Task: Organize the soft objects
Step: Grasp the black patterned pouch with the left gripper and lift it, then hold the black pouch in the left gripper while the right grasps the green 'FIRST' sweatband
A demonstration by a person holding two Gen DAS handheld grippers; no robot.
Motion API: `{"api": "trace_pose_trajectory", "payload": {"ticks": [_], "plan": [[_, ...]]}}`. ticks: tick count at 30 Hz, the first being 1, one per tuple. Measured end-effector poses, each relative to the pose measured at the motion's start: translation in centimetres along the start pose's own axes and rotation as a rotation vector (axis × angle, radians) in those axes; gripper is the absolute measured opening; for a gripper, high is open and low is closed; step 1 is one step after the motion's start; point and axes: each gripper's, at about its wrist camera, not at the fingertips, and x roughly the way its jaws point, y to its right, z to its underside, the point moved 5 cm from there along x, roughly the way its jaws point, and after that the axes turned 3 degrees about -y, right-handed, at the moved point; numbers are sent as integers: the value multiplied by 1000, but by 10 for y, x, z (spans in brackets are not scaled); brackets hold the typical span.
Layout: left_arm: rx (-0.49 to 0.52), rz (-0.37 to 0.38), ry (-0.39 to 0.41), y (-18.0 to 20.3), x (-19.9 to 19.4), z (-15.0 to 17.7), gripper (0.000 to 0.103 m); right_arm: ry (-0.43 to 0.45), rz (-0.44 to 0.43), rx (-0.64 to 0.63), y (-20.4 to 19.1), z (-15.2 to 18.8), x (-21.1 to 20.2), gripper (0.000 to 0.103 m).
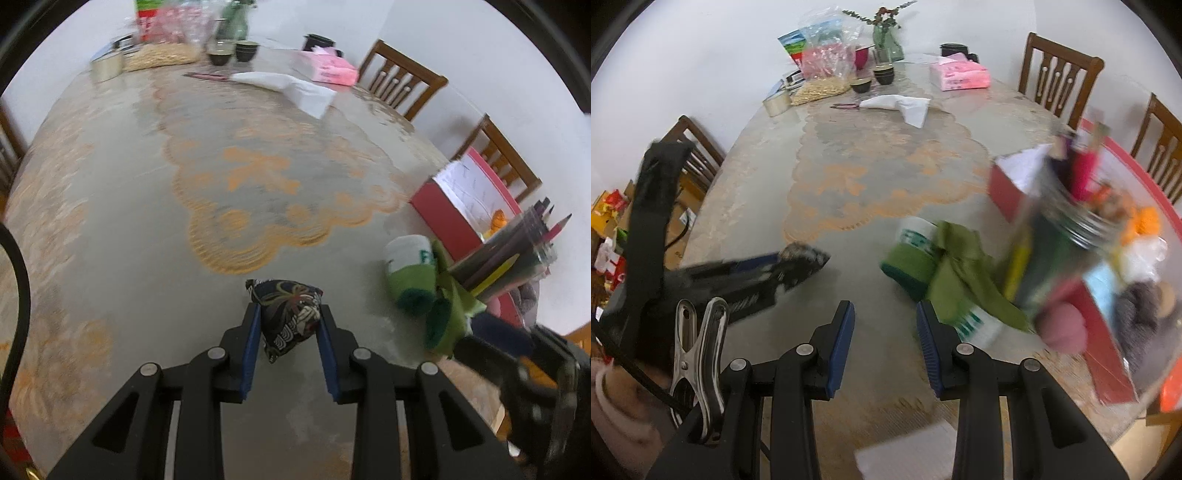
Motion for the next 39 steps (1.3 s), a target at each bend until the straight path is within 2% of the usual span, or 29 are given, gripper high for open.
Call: {"api": "trace_pose_trajectory", "payload": {"ticks": [3,6,9,18,20,21,22,25,30,39], "plan": [[-28,-4,6,-13,-6,6,31,-9,-12,-12,-8,-10,12,36],[-60,-6,11,-24,-11,12,31,-9,20,-33,-13,-18,21,36],[-77,-6,11,-31,-13,15,31,-34,87,-45,-10,-24,32,36],[-103,-15,15,-48,-21,21,31,-81,140,-71,-5,-30,50,36],[-104,-17,21,-50,-23,21,31,-81,151,-97,-8,-30,51,32],[-105,-18,23,-50,-24,21,31,-78,161,-111,-10,-30,50,22],[-106,-18,24,-50,-25,21,31,-78,167,-126,-12,-29,50,17],[-105,-21,28,-51,-27,21,31,-69,156,-148,-18,-28,47,6],[-104,-27,32,-52,-31,21,31,-35,111,-170,-31,-26,36,2],[-97,-24,49,-45,-39,22,31,19,-22,-163,-46,-17,7,2]]}}
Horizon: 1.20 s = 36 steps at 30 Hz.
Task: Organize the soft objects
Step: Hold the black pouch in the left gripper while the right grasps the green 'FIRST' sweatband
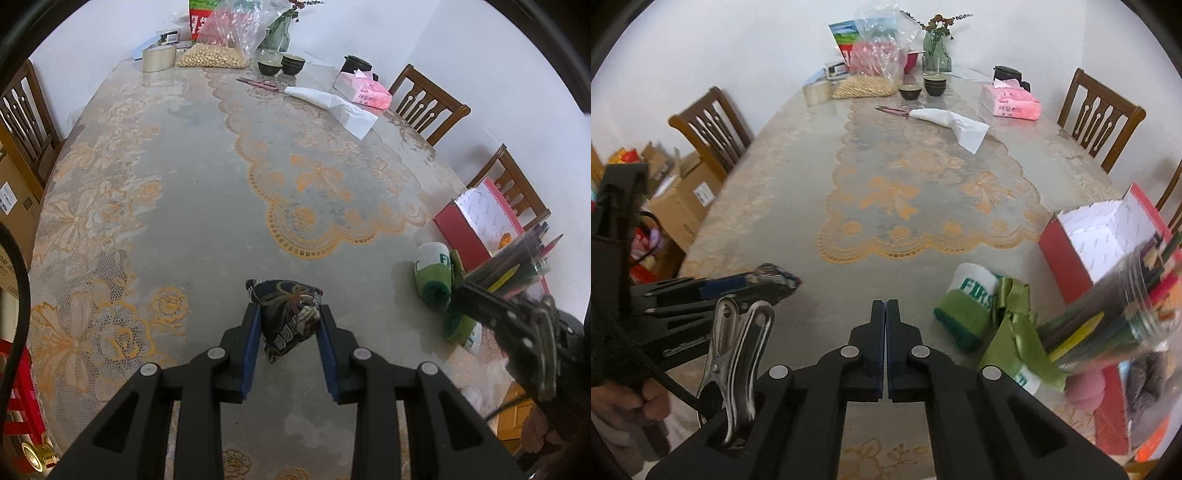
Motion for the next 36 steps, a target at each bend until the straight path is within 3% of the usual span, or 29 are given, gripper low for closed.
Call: {"api": "trace_pose_trajectory", "payload": {"ticks": [5,8,10,12,21,28,29,30,31,36], "plan": [[-6,3,-3,3,-1,4,31,-3,-37,-6,0,10,-5,2],[-5,1,-5,5,-1,6,31,9,-9,0,7,13,-8,3],[-6,2,-8,6,-1,8,31,4,20,4,13,12,-6,18],[-1,-1,-7,8,-1,10,31,1,51,14,19,10,-3,26],[-25,-17,-5,1,-2,13,31,-99,137,135,54,6,43,40],[-31,-21,-17,-3,-1,20,31,-115,147,118,58,5,55,39],[-34,-20,-17,-4,-1,20,31,-113,137,123,58,5,54,36],[-33,-21,-17,-4,-2,20,31,-107,119,128,56,5,53,23],[-31,-22,-17,-3,-2,20,31,-106,107,127,55,6,51,18],[-22,-20,-6,0,-5,18,31,-89,68,79,40,7,40,9]]}}
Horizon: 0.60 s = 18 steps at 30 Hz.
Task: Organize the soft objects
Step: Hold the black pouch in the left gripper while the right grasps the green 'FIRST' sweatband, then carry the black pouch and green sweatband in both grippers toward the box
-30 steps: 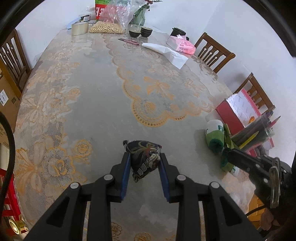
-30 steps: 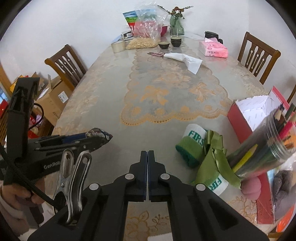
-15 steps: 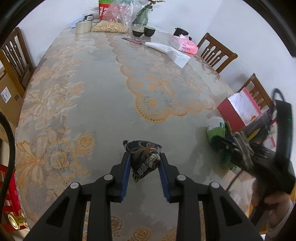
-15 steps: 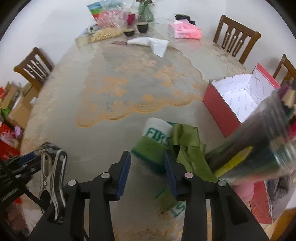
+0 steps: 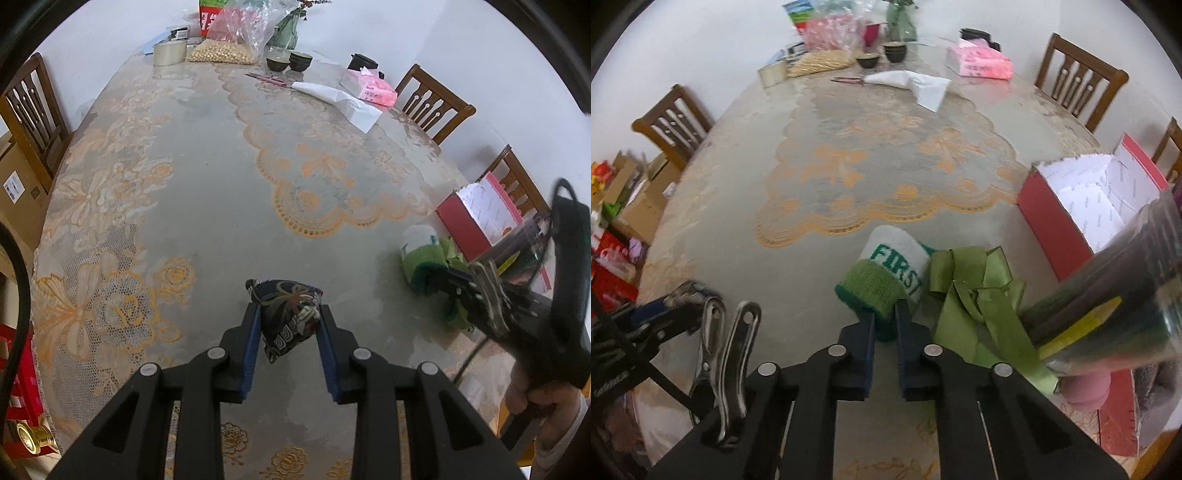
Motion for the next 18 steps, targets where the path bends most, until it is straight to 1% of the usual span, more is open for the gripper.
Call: {"api": "trace_pose_trajectory", "payload": {"ticks": [4,11,18], "plan": [[16,7,3,5,-4,1,31,16,-56,-21,-12,7,-15,8],[47,18,15,18,-13,3,31,63,-109,-50,-26,24,-47,8],[100,37,23,40,-24,3,31,88,-119,-44,-18,39,-75,8]]}}
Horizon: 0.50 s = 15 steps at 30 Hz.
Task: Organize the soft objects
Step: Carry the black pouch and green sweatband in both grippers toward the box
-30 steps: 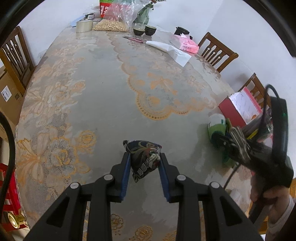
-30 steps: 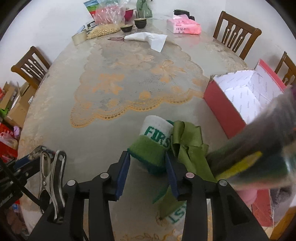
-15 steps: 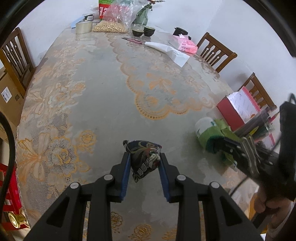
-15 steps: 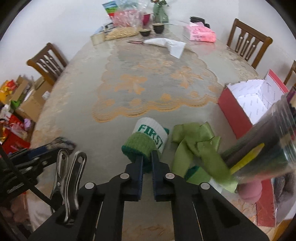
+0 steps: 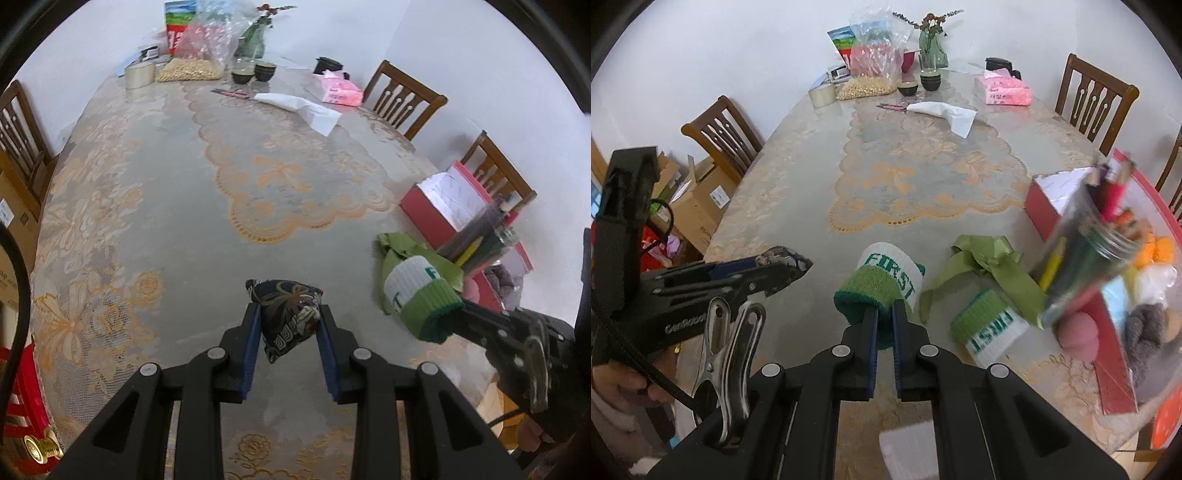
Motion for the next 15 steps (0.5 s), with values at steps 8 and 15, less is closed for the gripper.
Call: {"api": "trace_pose_trajectory", "payload": {"ticks": [8,15], "plan": [[58,25,7,26,-7,-4,31,42,21,25,13,18,-36,8],[139,56,4,61,-14,-5,31,78,47,67,28,33,-64,8]]}}
